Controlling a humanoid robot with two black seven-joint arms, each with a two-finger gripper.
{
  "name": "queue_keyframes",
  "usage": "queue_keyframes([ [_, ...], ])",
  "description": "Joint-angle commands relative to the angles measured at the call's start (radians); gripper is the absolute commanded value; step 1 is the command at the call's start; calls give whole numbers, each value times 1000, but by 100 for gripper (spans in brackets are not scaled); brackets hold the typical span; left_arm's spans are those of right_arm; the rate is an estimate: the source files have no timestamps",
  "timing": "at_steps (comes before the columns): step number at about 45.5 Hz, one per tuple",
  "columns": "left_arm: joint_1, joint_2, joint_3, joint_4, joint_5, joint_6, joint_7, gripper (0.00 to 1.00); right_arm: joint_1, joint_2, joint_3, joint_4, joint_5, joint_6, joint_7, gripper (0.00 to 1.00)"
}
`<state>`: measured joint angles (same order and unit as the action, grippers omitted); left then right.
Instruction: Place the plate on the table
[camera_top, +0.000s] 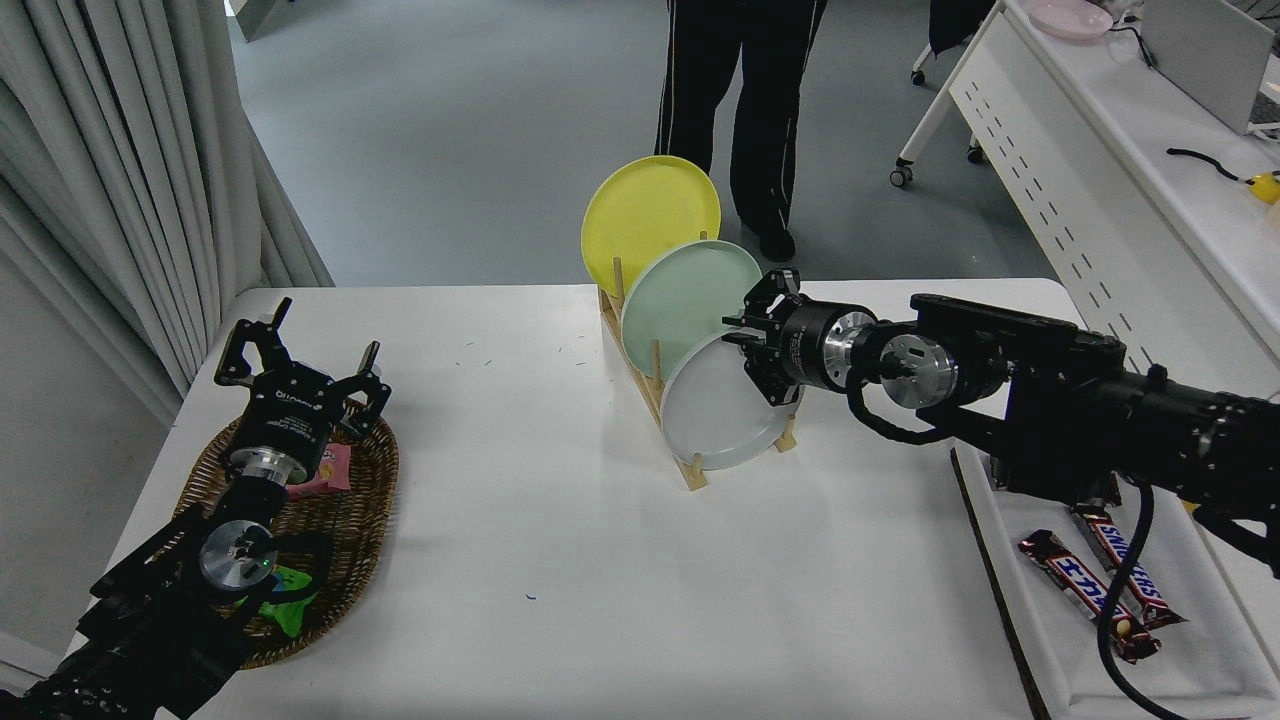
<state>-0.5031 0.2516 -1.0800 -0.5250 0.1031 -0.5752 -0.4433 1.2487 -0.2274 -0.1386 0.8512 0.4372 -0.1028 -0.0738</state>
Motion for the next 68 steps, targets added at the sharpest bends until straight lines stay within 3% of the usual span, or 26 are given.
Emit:
queue_keyframes([
  [1, 0, 0, 0, 0, 0, 0, 0, 100, -2, -1, 1, -1, 0, 0, -4, 12],
  [9, 0, 0, 0, -1, 0, 0, 0, 100, 0, -3, 1, -1, 0, 0, -4, 0],
  [38, 0, 0, 0, 0, 0, 0, 0, 100, 86, -85, 51, 60, 1, 12, -106, 0],
  [51, 0, 0, -1, 0, 1, 0, 0, 100, 115, -135, 94, 178, 192, -8, -150, 0],
  [68, 0, 0, 0, 0, 0, 0, 0, 100, 94, -159, 160, 255, 387, -227, -237, 0],
])
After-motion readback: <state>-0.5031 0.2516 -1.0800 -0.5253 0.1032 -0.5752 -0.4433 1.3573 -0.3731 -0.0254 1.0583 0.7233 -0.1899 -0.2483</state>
